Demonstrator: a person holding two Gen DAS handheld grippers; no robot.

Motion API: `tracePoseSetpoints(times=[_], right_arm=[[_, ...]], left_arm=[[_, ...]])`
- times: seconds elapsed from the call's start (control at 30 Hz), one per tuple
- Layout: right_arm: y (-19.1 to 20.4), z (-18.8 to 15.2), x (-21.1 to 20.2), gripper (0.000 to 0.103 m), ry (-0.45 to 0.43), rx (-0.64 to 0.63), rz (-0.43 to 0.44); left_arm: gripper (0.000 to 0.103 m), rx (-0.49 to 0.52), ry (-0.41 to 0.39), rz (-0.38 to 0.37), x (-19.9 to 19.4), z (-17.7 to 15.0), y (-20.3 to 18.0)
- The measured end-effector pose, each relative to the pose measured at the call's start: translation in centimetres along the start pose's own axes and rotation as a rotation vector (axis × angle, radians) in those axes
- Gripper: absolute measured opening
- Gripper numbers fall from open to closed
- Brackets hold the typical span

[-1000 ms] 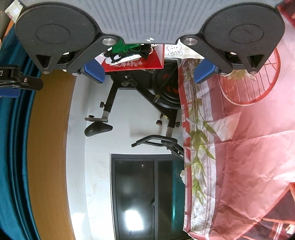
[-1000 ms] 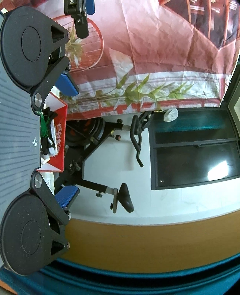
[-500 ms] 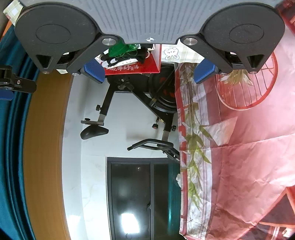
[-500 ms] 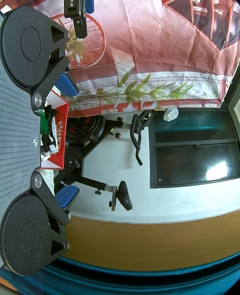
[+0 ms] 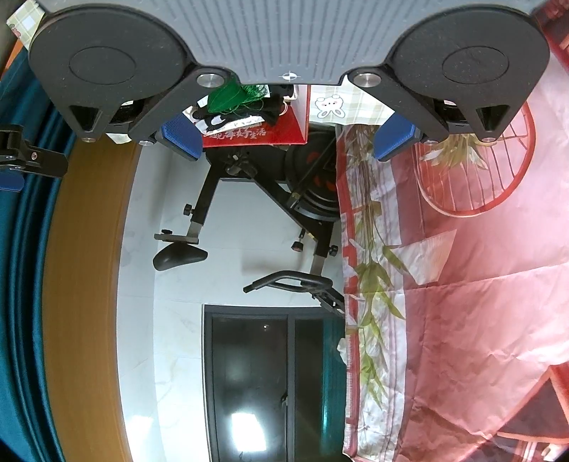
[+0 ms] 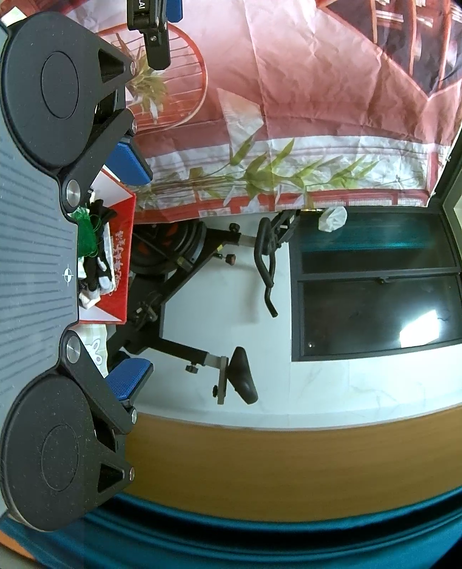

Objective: Organize soft objects

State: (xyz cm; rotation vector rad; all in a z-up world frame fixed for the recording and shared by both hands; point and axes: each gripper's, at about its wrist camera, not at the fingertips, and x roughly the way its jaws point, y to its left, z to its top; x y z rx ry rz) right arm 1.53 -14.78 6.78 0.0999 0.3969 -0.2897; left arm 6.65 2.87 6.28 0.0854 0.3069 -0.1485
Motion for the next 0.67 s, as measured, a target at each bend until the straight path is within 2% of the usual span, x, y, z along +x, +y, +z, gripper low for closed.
tracePoseSetpoints(times=[0.67], right_arm=[[-0.26,-0.77,0.5,0.103,0.006,-0.003,0.0]], left_arm=[[0.103,-0.005,0.005,0.006,0.09,-0.31,0.08]])
